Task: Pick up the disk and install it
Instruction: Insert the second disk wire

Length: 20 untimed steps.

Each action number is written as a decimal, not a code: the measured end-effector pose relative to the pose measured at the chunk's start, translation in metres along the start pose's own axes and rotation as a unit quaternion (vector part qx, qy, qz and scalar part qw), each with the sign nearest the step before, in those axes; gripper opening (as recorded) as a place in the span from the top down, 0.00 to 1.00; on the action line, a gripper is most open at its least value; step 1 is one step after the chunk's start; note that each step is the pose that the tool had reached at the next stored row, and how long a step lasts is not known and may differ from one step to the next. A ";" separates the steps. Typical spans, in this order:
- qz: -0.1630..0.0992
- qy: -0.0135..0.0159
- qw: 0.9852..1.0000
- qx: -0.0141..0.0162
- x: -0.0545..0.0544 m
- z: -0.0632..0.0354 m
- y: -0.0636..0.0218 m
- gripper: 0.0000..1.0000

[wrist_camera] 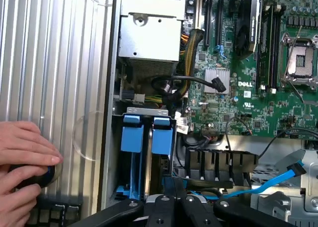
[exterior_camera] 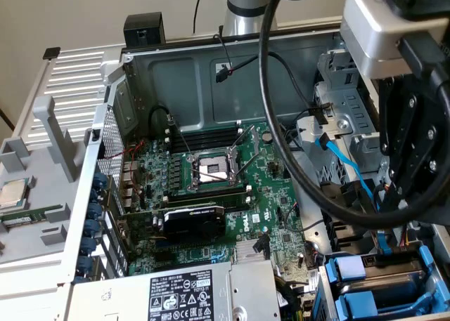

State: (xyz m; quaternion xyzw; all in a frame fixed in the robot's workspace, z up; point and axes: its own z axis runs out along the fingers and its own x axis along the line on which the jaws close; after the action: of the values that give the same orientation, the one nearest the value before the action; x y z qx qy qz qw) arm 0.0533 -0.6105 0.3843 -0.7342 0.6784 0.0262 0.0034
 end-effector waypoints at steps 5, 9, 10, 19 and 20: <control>-0.045 0.001 0.999 -0.002 0.000 0.0001 0.0000 0.89; -0.082 0.002 0.997 -0.003 0.000 0.0000 0.0000 0.89; -0.089 0.002 0.996 -0.004 0.000 0.0000 0.0000 0.89; -0.164 0.004 0.986 -0.007 0.000 -0.0001 -0.0005 0.89; -0.171 0.003 0.985 -0.007 0.000 -0.0001 -0.0007 0.89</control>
State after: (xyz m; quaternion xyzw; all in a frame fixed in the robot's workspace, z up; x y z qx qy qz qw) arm 0.0540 -0.6105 0.3844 -0.8394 0.5428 0.0273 0.0007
